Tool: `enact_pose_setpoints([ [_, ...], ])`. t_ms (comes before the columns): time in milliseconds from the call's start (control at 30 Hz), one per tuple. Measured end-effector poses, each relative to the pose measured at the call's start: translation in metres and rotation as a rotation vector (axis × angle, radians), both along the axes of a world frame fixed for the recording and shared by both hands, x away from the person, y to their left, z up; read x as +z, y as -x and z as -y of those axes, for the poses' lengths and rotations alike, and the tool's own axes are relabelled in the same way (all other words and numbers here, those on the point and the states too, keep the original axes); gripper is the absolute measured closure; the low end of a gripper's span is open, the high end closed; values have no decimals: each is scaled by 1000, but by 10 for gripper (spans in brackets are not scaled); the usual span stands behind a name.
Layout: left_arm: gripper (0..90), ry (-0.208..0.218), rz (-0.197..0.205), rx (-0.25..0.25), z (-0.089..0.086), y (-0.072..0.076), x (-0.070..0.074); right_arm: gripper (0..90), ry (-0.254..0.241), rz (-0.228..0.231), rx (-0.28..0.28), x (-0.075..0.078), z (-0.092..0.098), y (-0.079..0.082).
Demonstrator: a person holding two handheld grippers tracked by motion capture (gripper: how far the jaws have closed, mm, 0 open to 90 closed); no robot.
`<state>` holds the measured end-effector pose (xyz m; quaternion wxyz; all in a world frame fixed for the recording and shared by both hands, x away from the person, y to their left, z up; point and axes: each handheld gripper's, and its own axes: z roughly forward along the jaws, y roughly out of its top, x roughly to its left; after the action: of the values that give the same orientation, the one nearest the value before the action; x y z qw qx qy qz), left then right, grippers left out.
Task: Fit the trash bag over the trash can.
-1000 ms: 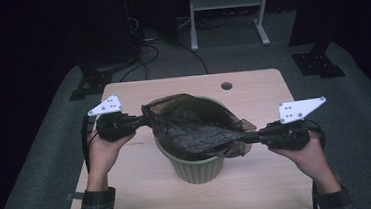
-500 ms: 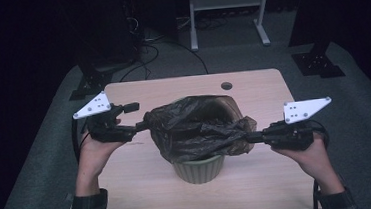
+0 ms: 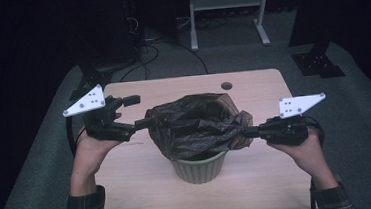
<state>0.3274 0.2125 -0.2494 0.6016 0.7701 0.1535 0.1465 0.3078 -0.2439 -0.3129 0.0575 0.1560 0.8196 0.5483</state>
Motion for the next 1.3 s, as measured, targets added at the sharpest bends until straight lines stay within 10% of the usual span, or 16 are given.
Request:
enact_pose_setpoints([
  [533,180,-96,13,-89,63,-12,11,900,-6,3,19,0,-9,-3],
  [800,158,-199,11,-42,79,-22,-3,900,-11,4,28,1,-12,-3],
  [1067,779,-223,-23,-41,69,-33,-9,900,-11,7,28,2,-10,-2],
  [1300,879,-206,-41,50,50,-39,-9,900,6,6,20,0,-5,1],
])
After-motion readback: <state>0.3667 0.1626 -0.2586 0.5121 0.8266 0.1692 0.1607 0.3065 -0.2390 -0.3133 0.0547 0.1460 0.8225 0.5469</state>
